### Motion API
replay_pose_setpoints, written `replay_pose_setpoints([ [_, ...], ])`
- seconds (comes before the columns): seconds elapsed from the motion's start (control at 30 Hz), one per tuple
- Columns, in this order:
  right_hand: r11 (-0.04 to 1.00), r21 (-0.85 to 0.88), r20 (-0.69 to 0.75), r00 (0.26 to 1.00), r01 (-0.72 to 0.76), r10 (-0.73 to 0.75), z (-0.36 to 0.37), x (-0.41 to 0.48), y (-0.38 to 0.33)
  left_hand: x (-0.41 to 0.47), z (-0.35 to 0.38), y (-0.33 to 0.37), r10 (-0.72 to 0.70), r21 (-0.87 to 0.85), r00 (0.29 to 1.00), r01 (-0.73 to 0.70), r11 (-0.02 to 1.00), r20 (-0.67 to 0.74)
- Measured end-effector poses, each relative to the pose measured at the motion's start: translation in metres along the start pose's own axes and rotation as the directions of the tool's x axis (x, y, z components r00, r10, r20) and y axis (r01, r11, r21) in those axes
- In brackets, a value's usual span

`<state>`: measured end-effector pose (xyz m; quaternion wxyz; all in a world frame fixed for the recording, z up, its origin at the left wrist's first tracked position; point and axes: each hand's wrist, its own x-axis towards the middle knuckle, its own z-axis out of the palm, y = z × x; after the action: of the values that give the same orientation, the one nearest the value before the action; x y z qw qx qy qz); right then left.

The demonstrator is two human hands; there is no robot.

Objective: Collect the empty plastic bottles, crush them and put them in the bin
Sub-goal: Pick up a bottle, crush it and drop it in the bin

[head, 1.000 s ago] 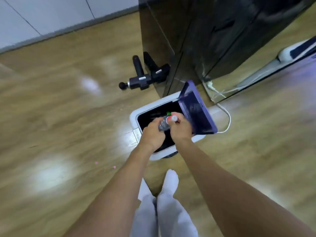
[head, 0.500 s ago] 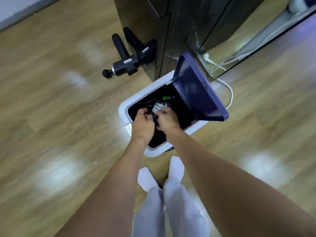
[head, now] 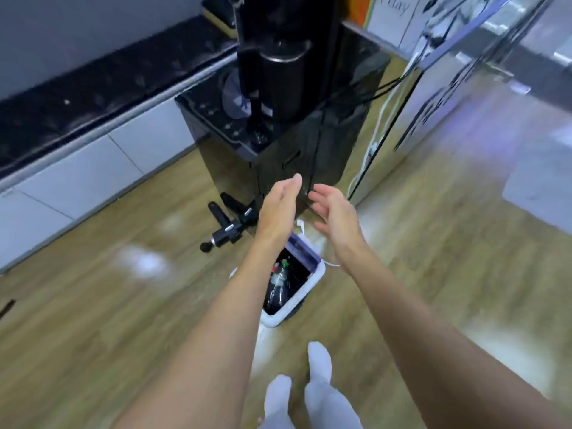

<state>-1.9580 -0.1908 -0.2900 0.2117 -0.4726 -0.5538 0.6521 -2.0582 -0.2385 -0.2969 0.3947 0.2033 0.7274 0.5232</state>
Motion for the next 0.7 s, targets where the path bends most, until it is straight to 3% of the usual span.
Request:
replay_pose_setpoints([
  [0.17,0.967,0.07,-0.168,0.958,0.246,-0.231,-0.063,-0.068,-0.11,-0.059,0.036,0.115,0.276,-0.082,0.95,-0.267,0.96,0.145],
  [0.37,0.859,0.045,-0.36,0.81,0.51,-0.462,-0.161,-0.144,-0.198,-0.128,0.109,0.234,0.536,-0.18,0.805,-0.506,0.844,0.252],
  [0.53,0.792,-0.008,-0.516,0.676,0.61,-0.526,-0.27,-0.211,-0.235,-0.186,0.21,0.295,0.643,-0.234,0.672,-0.603,0.763,0.367],
  [0.7,0.753,-0.097,-0.621,0.552,0.651,-0.557,-0.378,-0.274,-0.244,-0.25,0.323,0.328,0.662,-0.331,0.582,-0.579,0.745,0.472],
])
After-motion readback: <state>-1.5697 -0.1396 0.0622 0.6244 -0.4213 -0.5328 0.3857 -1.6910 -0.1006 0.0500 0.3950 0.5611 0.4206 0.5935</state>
